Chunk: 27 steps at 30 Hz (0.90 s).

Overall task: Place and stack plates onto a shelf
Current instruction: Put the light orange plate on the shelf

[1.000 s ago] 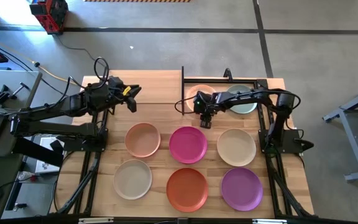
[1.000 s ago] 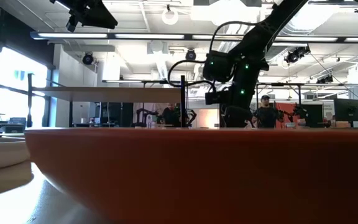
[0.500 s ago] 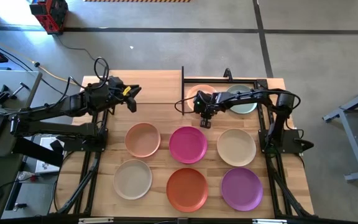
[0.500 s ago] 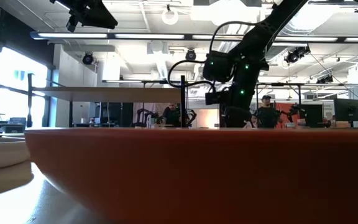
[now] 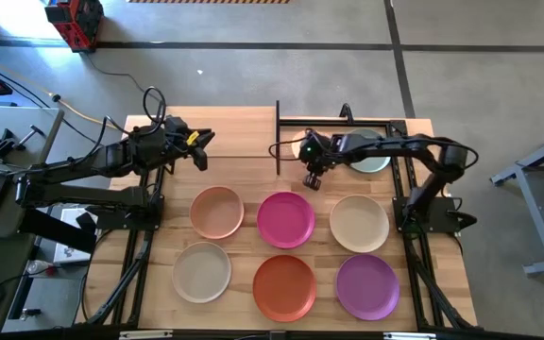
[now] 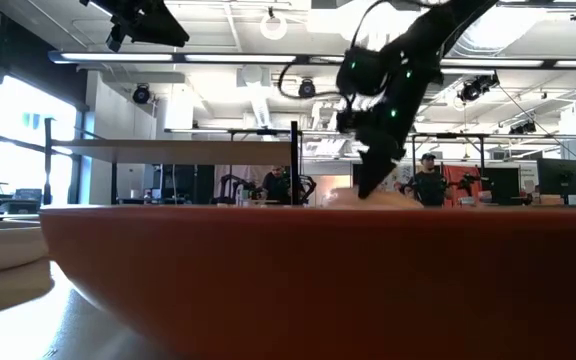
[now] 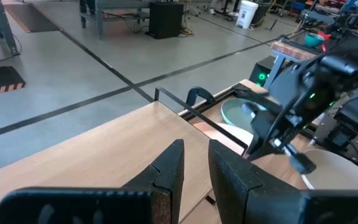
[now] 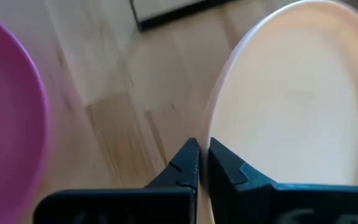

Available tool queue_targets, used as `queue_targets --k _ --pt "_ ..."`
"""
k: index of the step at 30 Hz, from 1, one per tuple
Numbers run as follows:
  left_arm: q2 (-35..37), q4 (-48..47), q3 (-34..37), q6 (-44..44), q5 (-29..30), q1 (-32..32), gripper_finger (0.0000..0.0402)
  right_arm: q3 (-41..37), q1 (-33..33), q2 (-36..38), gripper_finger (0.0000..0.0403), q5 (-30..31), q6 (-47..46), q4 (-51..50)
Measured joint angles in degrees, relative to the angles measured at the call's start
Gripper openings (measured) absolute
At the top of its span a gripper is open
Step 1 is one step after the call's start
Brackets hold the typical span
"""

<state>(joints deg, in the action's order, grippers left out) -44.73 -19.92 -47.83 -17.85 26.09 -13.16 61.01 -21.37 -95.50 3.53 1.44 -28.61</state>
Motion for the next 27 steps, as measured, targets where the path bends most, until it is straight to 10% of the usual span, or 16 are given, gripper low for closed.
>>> queue_targets --k 15,27 --pt "0.0 0.0 0.0 0.02 -0.02 0.01 0.0062 0.0 0.02 15.31 0.0 10.6 -2.59 4.25" --pt "0.0 0.0 0.0 0.02 -0.02 -0.01 0.0062 0.04 0.02 17.9 0.0 8.39 13.18 40.96"
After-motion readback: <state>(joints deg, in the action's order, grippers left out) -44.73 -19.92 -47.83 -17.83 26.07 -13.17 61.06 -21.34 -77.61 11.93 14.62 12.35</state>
